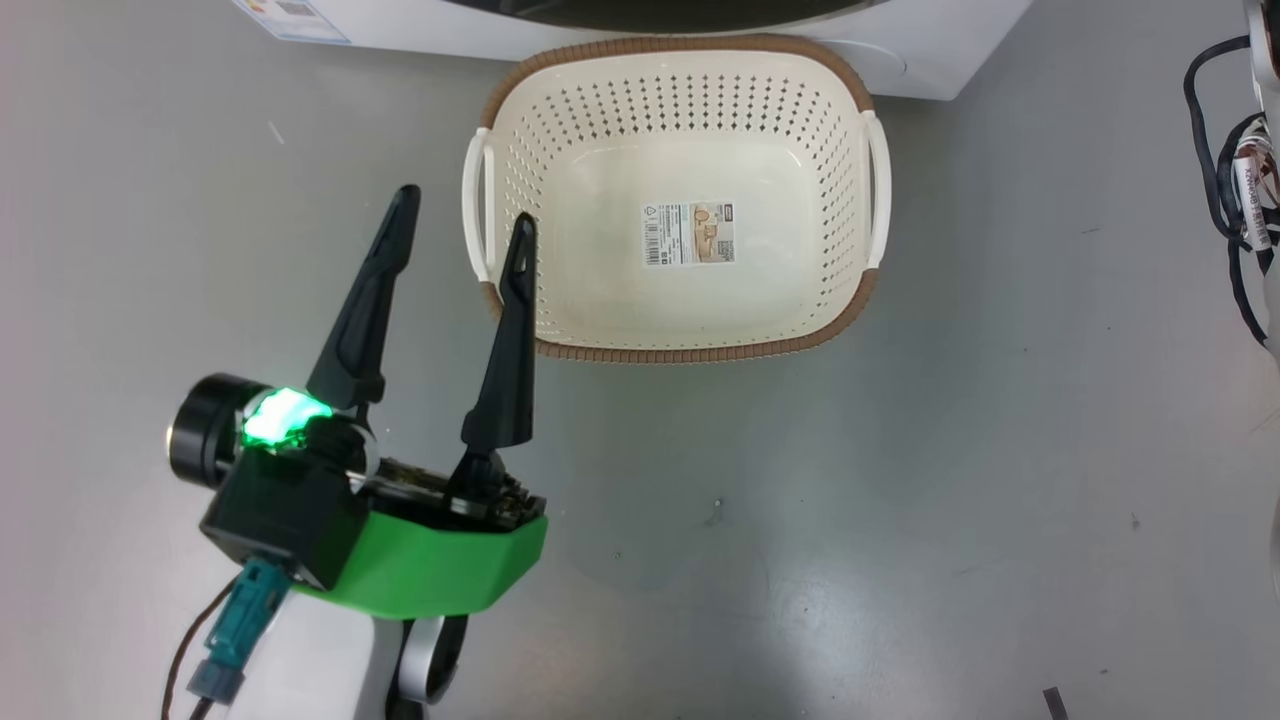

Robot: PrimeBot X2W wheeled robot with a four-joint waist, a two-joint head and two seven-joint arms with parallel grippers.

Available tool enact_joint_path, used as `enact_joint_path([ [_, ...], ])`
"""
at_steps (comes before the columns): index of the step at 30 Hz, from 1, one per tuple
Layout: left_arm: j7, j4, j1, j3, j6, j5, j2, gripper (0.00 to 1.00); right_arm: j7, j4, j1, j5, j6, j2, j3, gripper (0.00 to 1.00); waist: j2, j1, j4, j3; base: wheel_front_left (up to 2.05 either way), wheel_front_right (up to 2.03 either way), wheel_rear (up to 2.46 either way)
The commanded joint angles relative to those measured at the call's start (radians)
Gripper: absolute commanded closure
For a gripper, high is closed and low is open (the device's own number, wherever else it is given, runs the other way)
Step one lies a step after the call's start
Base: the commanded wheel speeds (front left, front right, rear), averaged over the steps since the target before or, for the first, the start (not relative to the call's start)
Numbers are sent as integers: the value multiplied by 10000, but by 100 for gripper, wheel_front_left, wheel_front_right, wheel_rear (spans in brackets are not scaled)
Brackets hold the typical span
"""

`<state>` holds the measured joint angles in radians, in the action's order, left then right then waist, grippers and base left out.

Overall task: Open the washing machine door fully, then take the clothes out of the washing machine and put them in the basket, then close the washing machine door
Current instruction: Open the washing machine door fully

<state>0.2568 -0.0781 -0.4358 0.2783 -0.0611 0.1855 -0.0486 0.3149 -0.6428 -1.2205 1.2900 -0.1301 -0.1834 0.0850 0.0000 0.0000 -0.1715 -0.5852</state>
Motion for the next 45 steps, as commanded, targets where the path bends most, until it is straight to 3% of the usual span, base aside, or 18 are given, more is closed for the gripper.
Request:
enact_joint_path([
  [1,48,-244,34,-334,49,-68,-151,0,189,214,-138,152,-6,298,237,100,0,0,12,10,0,0,0],
  [27,49,-55,250,-492,283,37,-117,0,1682,966,1021,1167,-6,227,834,100,0,0,336,635,0,0,0],
  [45,49,160,551,-473,274,132,-194,0,2149,1396,2334,1589,-6,211,1192,100,0,0,260,1679,0,0,0],
])
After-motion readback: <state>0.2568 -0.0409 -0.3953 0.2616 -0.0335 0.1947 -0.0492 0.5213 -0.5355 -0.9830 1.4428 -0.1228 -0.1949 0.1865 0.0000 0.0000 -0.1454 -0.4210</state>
